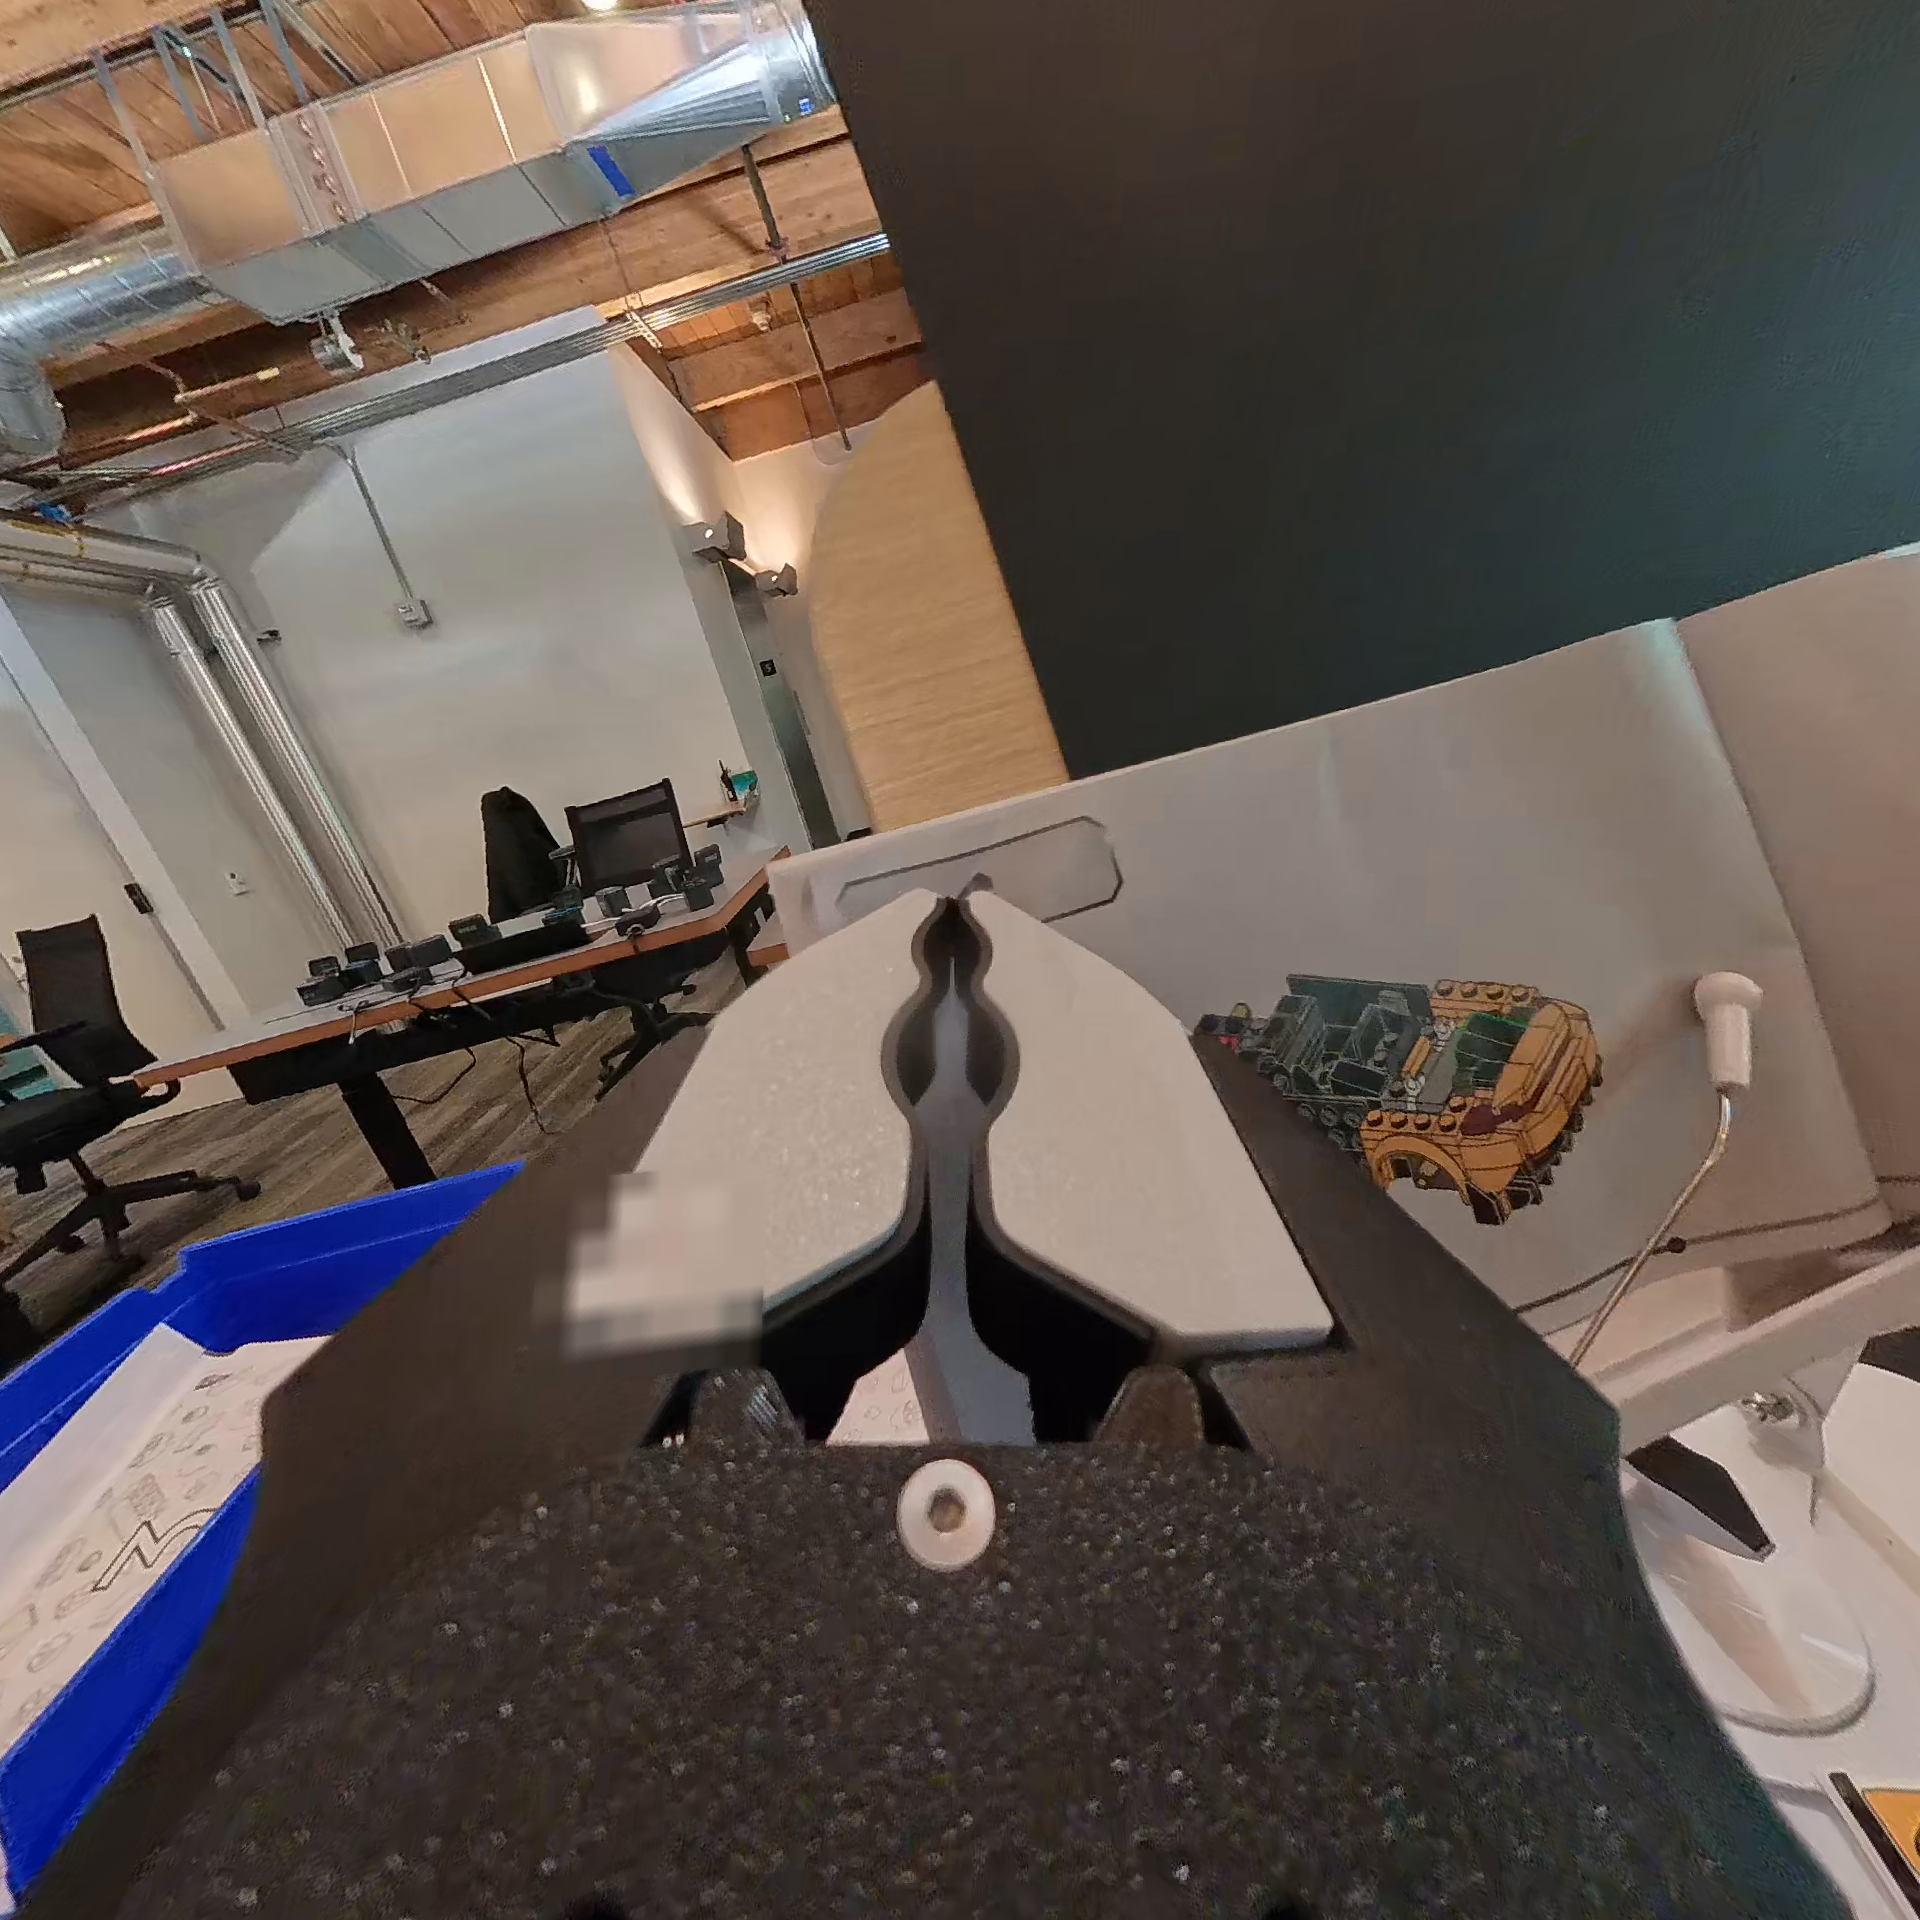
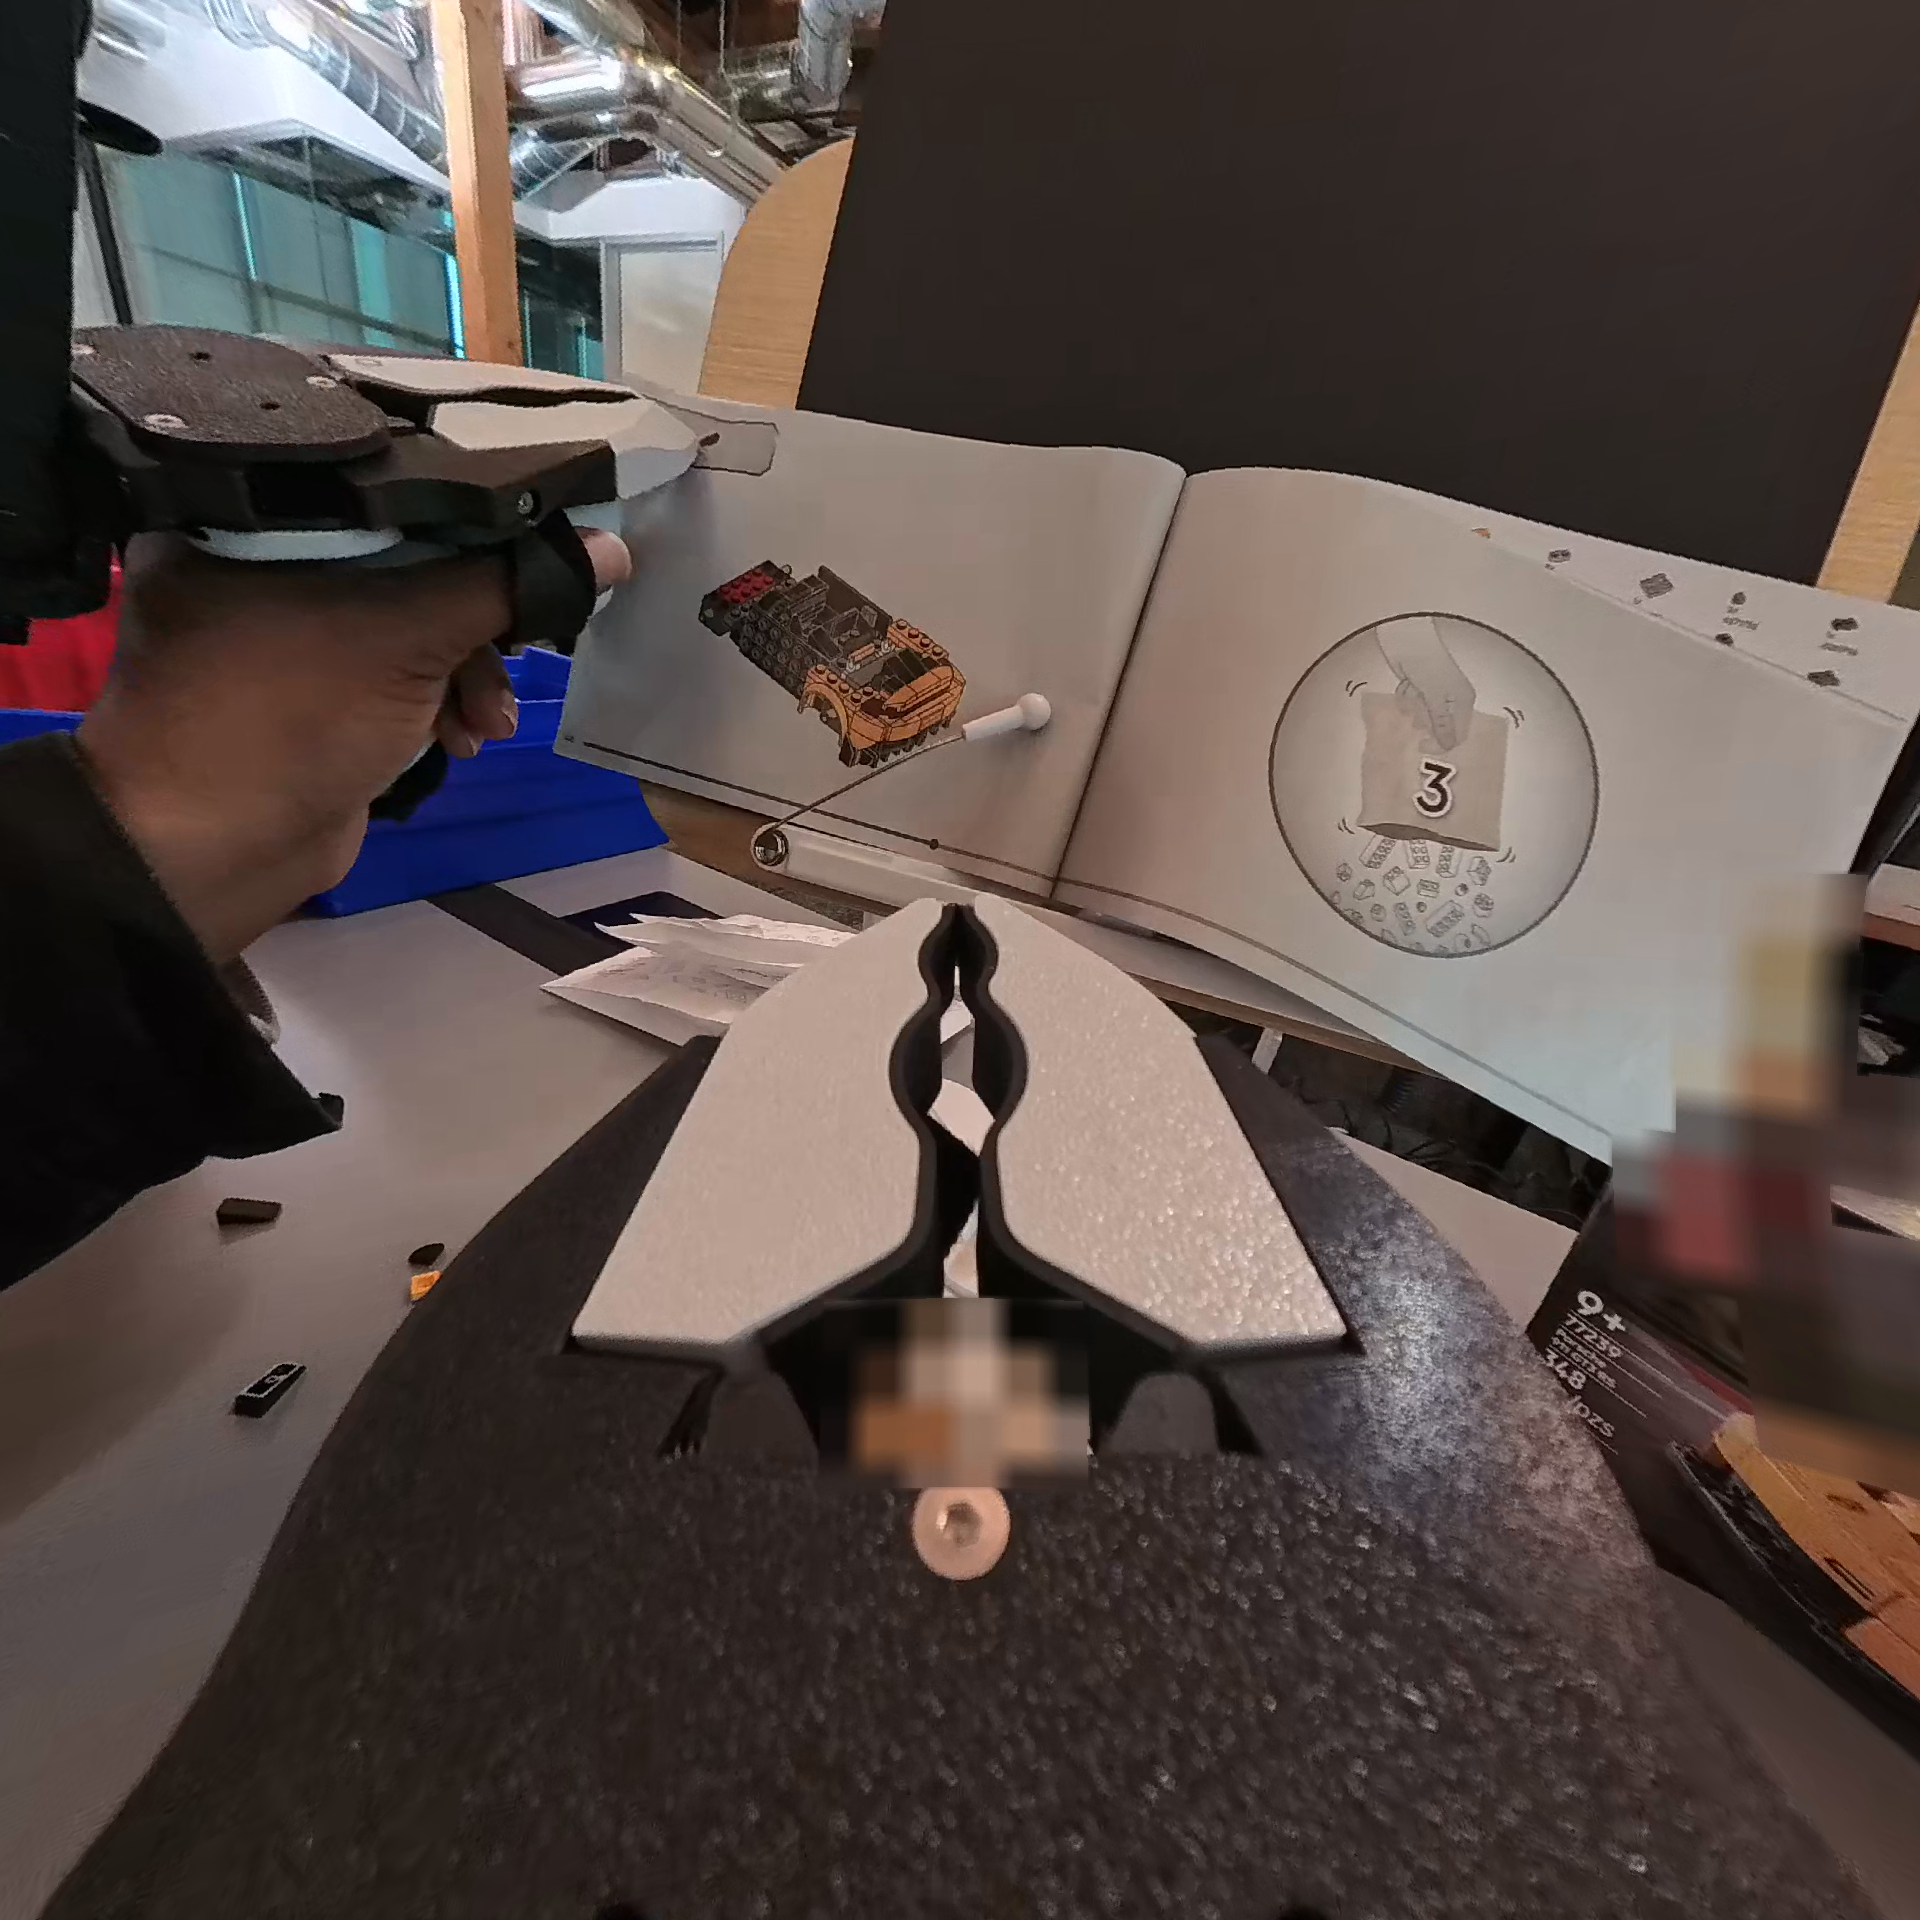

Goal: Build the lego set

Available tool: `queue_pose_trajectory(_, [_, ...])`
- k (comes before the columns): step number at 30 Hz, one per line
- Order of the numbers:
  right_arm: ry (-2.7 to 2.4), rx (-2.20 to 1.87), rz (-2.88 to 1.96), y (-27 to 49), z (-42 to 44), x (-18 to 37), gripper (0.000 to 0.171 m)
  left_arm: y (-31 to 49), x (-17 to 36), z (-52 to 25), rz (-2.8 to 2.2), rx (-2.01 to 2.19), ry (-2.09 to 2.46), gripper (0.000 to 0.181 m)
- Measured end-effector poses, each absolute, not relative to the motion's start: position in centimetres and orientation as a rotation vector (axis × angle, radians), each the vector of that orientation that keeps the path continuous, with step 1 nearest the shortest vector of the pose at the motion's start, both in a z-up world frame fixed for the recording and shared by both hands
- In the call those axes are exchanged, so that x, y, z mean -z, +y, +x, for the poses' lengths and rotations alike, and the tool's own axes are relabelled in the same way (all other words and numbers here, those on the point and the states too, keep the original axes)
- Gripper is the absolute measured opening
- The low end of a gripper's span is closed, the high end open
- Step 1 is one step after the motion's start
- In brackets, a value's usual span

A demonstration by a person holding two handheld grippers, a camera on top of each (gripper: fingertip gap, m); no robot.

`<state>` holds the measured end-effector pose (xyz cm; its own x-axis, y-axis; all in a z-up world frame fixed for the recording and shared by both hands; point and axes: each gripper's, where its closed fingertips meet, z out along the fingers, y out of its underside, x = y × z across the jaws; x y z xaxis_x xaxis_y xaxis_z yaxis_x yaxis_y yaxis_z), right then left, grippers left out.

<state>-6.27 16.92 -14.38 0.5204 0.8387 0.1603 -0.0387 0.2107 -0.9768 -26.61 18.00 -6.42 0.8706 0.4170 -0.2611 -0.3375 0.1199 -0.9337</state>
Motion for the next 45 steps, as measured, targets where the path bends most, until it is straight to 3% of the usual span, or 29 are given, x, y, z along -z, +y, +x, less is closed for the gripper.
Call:
queue_pose_trajectory(25, [-0.804, -0.713, -1.217, 17.7, -5.2, 13.7, 0.000, 17.2, 7.6, -25.1, -1.409, -0.493, -0.097, 0.000])
queue_pose_trajectory(35, [-0.780, -0.694, -1.271, 17.8, -1.4, 13.3, 0.000, 12.0, 9.3, -25.2, -1.626, -0.395, 0.014, 0.000])
queue_pose_trajectory(45, [-0.733, -0.669, -1.335, 17.2, 3.4, 15.4, 0.000, 3.0, 17.9, -25.4, -1.792, -0.186, 0.002, 0.000])
